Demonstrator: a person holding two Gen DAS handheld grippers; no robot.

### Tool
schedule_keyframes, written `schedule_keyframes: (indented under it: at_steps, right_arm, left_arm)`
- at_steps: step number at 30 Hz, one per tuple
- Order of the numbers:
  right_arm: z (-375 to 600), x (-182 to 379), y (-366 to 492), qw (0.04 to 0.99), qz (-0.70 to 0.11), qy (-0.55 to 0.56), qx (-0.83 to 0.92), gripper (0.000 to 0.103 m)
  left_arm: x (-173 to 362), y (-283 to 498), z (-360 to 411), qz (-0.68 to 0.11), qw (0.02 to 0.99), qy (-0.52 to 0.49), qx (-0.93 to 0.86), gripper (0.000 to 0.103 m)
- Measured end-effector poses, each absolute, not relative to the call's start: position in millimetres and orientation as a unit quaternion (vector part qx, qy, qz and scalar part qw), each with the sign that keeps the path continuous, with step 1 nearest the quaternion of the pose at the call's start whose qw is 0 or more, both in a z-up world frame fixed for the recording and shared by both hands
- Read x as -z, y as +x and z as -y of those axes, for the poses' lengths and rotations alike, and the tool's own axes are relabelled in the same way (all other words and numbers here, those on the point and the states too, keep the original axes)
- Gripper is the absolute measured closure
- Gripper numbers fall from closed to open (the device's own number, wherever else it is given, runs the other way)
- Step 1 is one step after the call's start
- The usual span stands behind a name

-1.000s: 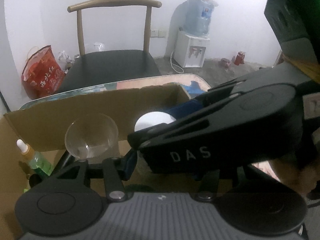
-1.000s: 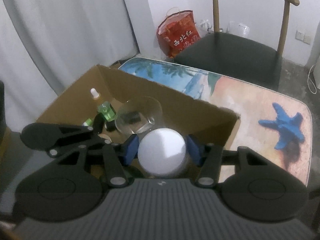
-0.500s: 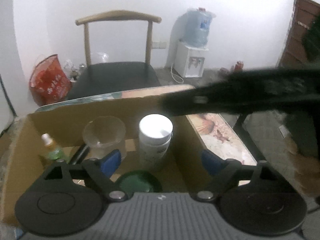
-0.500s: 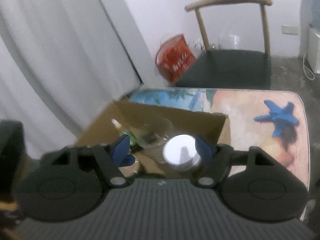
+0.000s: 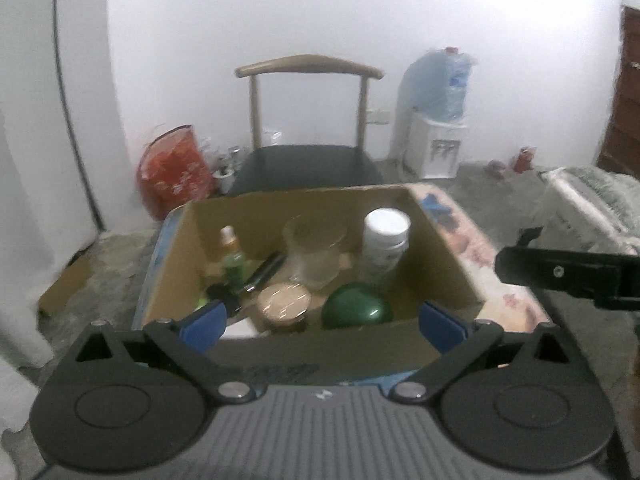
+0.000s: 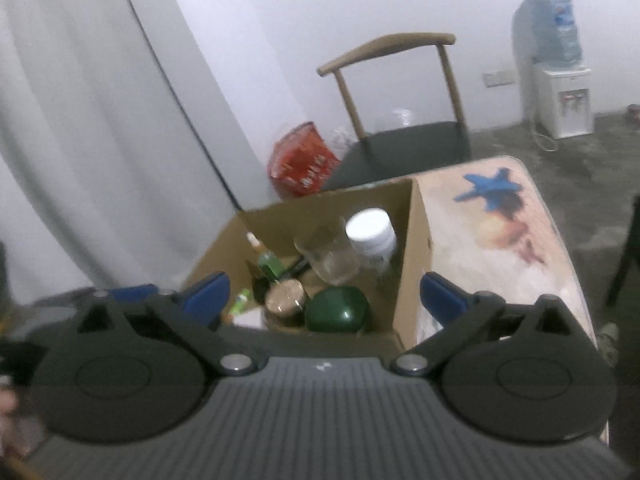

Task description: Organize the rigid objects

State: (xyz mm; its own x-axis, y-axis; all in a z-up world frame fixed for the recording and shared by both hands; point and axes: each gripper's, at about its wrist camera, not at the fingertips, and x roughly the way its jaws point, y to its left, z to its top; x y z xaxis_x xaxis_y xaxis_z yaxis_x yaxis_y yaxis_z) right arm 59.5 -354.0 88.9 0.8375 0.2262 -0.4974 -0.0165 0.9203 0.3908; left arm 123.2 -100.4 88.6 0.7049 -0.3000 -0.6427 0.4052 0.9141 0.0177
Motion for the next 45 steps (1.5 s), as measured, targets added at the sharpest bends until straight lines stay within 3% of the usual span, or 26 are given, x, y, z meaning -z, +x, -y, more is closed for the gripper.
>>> schedule_keyframes:
  at_steps: [16,45]
  right_arm:
    - [295.0,-67.7,78.8,0.939,-0.329,0.099,0.001,0.001]
    - [281.4,-51.3,119.5,0.922,-0.374,0.094,-0.002,0.001]
  left_arm:
    - [-74.6,141.7,58.6,-0.38,0.919,0.052,0.088,0.0]
    - [-62.8,163.0,63.4,-0.389,0.914,0.076,0.085,0.001]
